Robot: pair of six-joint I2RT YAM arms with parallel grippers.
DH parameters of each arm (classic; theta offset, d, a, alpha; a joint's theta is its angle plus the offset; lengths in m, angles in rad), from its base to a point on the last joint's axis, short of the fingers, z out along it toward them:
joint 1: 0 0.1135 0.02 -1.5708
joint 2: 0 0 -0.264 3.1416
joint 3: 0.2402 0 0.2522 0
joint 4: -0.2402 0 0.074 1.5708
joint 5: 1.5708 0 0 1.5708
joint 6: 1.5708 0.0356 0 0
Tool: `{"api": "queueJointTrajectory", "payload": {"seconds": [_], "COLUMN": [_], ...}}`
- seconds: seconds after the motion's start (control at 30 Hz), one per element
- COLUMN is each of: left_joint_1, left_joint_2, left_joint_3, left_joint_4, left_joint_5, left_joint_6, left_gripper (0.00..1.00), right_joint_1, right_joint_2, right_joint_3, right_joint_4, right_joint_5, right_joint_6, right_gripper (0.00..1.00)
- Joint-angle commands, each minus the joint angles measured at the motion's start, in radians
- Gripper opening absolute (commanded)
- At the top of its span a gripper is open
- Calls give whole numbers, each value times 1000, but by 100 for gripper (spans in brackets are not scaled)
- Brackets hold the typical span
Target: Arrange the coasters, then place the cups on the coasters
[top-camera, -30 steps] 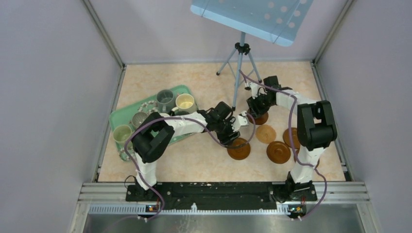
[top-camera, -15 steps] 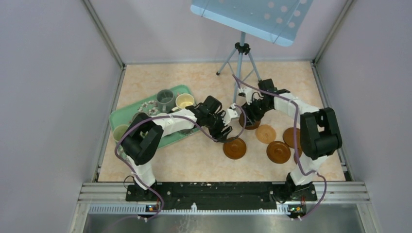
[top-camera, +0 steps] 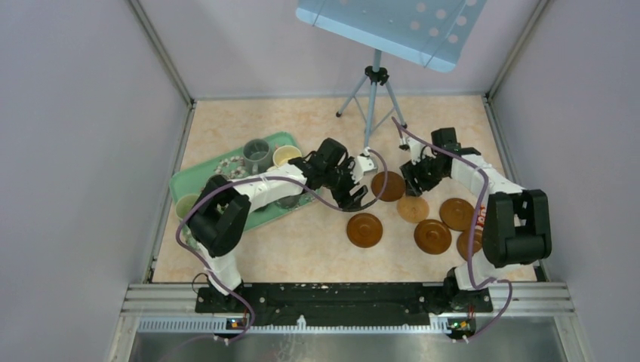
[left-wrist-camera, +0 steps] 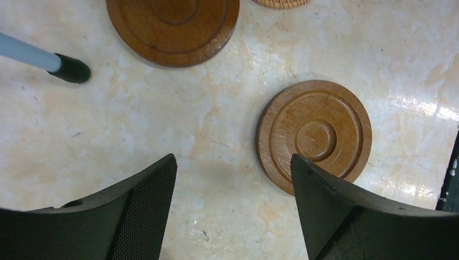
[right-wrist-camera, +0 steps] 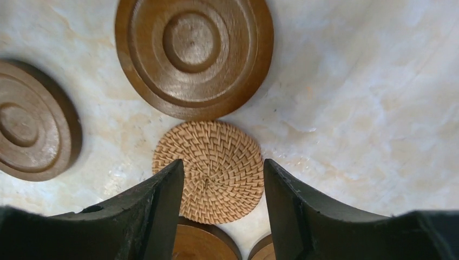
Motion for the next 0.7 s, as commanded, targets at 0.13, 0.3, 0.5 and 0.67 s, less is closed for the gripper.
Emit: {"api": "queueJointTrajectory", "payload": {"seconds": [0.13,0.3,0.5,0.67], "left_joint_1": [-9,-9,-9,-8], "left_joint_2": [45,37,20,13], "left_joint_3": [62,45,18,1], "left_joint_4": [44,48,42,46], "left_joint_5": [6,0,-4,-7], "left_joint_6": [-17,-10,-2,1], "left_gripper": [83,83,84,85], "right_joint_1": [2,1,-26,-87], "right_joint_2": [47,98,164,232], "right_joint_3": [-51,-76,-32,73], "right_joint_4": [45,90,140,158], "right_joint_5": [94,135,201,221], "right_joint_6": [-51,-69,-40,-19], "right_gripper": [53,51,47,44]}}
